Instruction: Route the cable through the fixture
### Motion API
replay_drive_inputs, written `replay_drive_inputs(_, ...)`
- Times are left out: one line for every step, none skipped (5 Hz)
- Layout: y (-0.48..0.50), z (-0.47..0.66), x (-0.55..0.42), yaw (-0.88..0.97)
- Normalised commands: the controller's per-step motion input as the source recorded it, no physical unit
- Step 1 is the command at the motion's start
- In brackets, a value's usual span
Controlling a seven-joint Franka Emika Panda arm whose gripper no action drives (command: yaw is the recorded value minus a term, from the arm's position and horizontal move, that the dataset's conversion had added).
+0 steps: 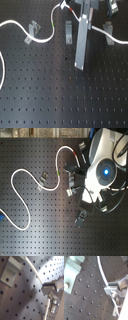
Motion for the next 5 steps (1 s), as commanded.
replay_drive_inputs(0.018,-0.01,0.006,0.00)
replay_drive_inputs(0.151,-0.27,0.106,-0.01)
replay_drive_inputs(0.121,-0.06,0.106,-0.01)
replay_drive_inputs(-0.012,0.00,0.034,0.00)
replay_drive_inputs(-0.055,-0.27,0.203,-0.05)
